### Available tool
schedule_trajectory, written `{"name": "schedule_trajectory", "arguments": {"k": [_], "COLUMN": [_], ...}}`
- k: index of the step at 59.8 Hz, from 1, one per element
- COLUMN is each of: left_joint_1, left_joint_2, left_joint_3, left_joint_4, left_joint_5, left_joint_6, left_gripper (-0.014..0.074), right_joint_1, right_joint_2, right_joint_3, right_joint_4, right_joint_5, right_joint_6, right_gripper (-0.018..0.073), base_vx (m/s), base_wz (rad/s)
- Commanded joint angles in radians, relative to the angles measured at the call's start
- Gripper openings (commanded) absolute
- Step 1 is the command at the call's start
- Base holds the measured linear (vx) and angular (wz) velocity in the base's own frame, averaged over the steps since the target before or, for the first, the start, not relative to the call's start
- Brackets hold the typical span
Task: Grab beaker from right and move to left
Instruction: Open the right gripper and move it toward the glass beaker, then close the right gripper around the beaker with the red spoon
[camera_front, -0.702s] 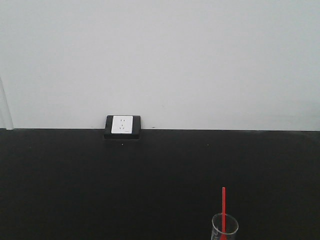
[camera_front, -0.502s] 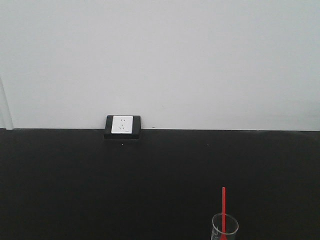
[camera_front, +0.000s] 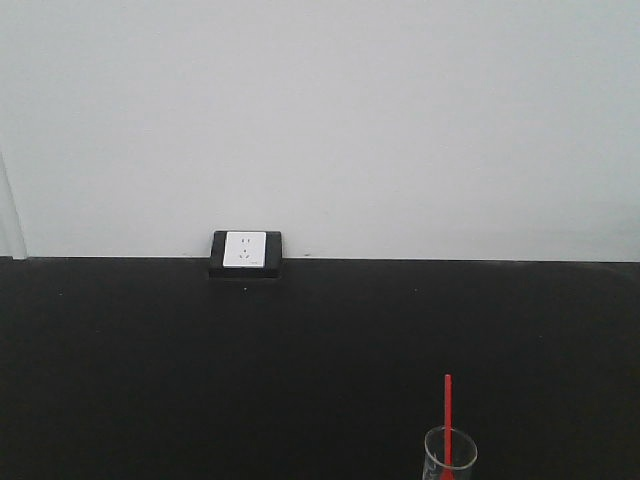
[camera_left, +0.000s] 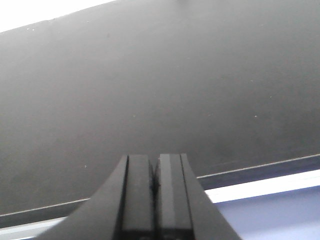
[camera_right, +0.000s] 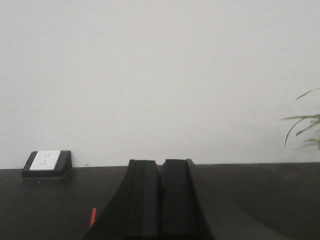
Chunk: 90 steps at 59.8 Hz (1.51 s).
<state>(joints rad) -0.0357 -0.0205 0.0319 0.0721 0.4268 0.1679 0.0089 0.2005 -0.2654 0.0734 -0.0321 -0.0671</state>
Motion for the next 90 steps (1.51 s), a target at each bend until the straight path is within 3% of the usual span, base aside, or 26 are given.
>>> {"name": "schedule_trajectory", "arguments": {"k": [1,11,24,33,40,47,52,59,70,80,90], "left_joint_1": [-0.006,-0.006,-0.006,-0.006,-0.006,-0.006,-0.006,-0.006,-0.006,-0.006,-0.006], "left_joint_2": [-0.006,-0.006,-0.006,-0.006,-0.006,-0.006,-0.006,-0.006,-0.006,-0.006,-0.006], "left_joint_3": [0.019,0.019,0.019,0.019,0.019,0.019,0.019,0.019,0.019,0.019,0.019], "left_joint_4": [0.0,0.0,0.0,0.0,0.0,0.0,0.0,0.0,0.0,0.0,0.0], "left_joint_5": [-0.076,-0.076,-0.076,-0.076,-0.076,-0.076,-0.076,-0.076,-0.076,-0.076,-0.076], "left_joint_6": [-0.001,-0.001,-0.001,-0.001,-0.001,-0.001,-0.001,-0.001,-0.001,-0.001,-0.001], "left_gripper": [-0.0006,-0.0006,-0.0006,-0.0006,-0.0006,-0.0006,-0.0006,-0.0006,-0.0006,-0.0006,-0.0006], "right_joint_1": [-0.003,-0.003,-0.003,-0.003,-0.003,-0.003,-0.003,-0.003,-0.003,-0.001,-0.001], "right_joint_2": [0.159,0.341,0.478,0.529,0.558,0.587,0.613,0.645,0.66,0.692,0.83], "right_joint_3": [-0.137,-0.245,-0.257,-0.257,-0.257,-0.257,-0.257,-0.257,-0.257,-0.241,-0.14], "right_joint_4": [-0.006,0.023,0.017,-0.006,-0.073,-0.121,-0.11,-0.084,-0.081,-0.104,-0.308], "right_joint_5": [-0.087,-0.099,-0.148,-0.203,-0.251,-0.274,-0.281,-0.297,-0.304,-0.383,-0.659], "right_joint_6": [-0.022,-0.019,-0.019,-0.021,-0.021,-0.021,-0.019,-0.019,-0.011,0.061,0.202], "right_gripper": [-0.0008,-0.0008,0.0001,0.0071,0.0188,0.0391,0.0562,0.0733,0.0724,0.0695,0.0653], "base_vx": [0.0,0.0,0.0,0.0,0.0,0.0,0.0,0.0,0.0,0.0,0.0], "base_wz": [0.0,0.0,0.0,0.0,0.0,0.0,0.0,0.0,0.0,0.0,0.0]}}
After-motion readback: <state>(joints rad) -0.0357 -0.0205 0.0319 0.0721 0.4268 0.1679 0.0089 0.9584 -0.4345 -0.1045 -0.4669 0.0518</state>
